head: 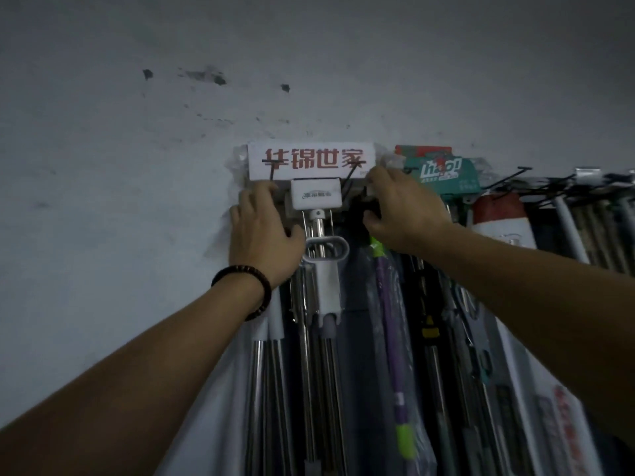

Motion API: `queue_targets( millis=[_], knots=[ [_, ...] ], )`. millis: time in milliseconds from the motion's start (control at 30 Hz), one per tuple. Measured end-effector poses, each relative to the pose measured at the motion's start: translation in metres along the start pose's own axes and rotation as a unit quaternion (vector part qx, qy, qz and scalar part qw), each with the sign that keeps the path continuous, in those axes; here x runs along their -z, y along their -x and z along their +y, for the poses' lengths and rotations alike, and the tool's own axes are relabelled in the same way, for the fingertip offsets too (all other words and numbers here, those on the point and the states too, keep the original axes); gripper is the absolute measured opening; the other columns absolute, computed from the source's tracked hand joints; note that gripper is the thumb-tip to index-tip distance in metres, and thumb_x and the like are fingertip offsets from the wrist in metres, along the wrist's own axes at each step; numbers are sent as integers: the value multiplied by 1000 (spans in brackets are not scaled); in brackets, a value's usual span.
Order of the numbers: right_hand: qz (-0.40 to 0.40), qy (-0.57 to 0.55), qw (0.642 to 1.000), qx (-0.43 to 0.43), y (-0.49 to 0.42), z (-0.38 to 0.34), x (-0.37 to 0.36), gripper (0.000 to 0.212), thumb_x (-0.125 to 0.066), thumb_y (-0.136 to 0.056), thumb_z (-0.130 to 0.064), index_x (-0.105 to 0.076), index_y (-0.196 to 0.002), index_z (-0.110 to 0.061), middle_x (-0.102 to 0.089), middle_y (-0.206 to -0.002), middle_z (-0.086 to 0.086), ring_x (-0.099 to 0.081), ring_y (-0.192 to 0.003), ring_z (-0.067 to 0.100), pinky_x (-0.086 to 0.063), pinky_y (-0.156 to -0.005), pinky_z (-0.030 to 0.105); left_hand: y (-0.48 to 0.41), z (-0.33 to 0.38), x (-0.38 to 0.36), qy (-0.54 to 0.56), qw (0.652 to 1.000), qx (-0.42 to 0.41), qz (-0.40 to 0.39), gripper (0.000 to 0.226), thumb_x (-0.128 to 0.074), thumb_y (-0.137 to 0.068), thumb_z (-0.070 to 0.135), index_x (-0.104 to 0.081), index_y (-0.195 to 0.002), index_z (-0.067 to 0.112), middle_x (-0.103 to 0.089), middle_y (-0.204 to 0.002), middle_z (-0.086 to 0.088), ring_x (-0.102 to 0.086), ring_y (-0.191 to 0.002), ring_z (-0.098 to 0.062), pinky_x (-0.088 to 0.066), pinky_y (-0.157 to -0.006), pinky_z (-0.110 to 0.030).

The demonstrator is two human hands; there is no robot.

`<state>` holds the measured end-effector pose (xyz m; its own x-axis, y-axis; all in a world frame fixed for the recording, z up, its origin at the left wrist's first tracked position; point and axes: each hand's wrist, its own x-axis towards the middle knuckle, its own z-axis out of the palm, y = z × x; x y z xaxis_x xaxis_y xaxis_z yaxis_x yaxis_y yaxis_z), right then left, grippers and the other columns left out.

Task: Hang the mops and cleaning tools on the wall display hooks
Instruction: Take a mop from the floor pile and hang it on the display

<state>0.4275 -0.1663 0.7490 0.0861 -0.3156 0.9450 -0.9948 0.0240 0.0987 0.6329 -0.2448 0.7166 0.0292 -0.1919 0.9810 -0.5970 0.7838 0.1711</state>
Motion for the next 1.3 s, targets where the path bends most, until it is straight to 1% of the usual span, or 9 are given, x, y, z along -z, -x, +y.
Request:
queue_targets(
  millis=[267,467,700,867,933,1000,1067,1167,1300],
  knots=[
    [-77,17,993,-84,37,44,-5,40,-65,-94,-38,-55,-127,-18,-66,-118,14,-65,-101,37,-54,-78,41,71,14,-39,67,977,-11,-200,42,-72,-87,29,-49,-122,30,-49,-127,7,-58,-108,-16,-49,-87,-26],
    [-142,-66,975,-159,62,84,-59,53,-69,-91,-48,-57,-134,-19,-69,-119,13,-68,-106,35,-61,-88,49,81,29,-76,80,951,-7,-299,54,-76,-87,34,-47,-132,40,-52,-129,5,-62,-108,-14,-56,-94,-33],
    [-263,-150,948,-95,100,118,-157,108,-78,-84,-47,-5,-163,-47,-61,-135,16,-67,-117,40,-57,-100,54,144,24,-172,82,918,60,-383,119,-86,-73,37,-3,-159,47,-30,-160,3,-33,-146,-15,-33,-120,-32],
    [-215,-187,957,-46,114,135,-206,106,-77,-89,-44,-3,-164,-47,-58,-131,16,-65,-113,39,-60,-90,53,200,13,-247,22,915,118,-385,133,-80,-83,22,30,-156,36,24,-170,4,-11,-158,-19,-22,-120,-27],
    [-189,-218,957,-36,117,138,-221,106,-77,-90,-40,-3,-165,-45,-61,-125,15,-67,-107,37,-61,-86,50,211,11,-264,3,925,125,-358,131,-75,-88,13,38,-150,34,28,-168,3,-11,-158,-19,-23,-121,-31],
    [-179,-244,952,-33,118,140,-235,106,-78,-90,-39,-3,-165,-45,-65,-122,15,-69,-104,36,-63,-86,50,218,8,-276,7,931,132,-340,129,-72,-89,10,40,-148,36,20,-170,6,-8,-159,-15,-20,-126,-33],
    [-180,-269,946,-31,120,140,-248,107,-78,-90,-39,-2,-165,-44,-70,-120,14,-71,-102,35,-63,-86,52,221,5,-282,18,929,157,-334,128,-70,-87,11,38,-149,42,-6,-173,6,-27,-154,-15,-34,-123,-36],
    [-170,-311,934,-48,121,137,-263,105,-77,-91,-30,-2,-164,-44,-74,-114,12,-74,-99,31,-64,-88,51,225,2,-289,30,926,195,-321,127,-65,-85,8,36,-145,56,-57,-142,-2,-64,-116,-19,-57,-99,-38],
    [-162,-331,927,-66,121,136,-276,103,-76,-92,-25,-5,-163,-47,-75,-115,10,-73,-103,30,-63,-93,50,226,-5,-294,64,924,230,-299,129,-64,-82,-1,28,-144,65,-67,-129,0,-70,-104,-22,-61,-93,-41]
  ],
)
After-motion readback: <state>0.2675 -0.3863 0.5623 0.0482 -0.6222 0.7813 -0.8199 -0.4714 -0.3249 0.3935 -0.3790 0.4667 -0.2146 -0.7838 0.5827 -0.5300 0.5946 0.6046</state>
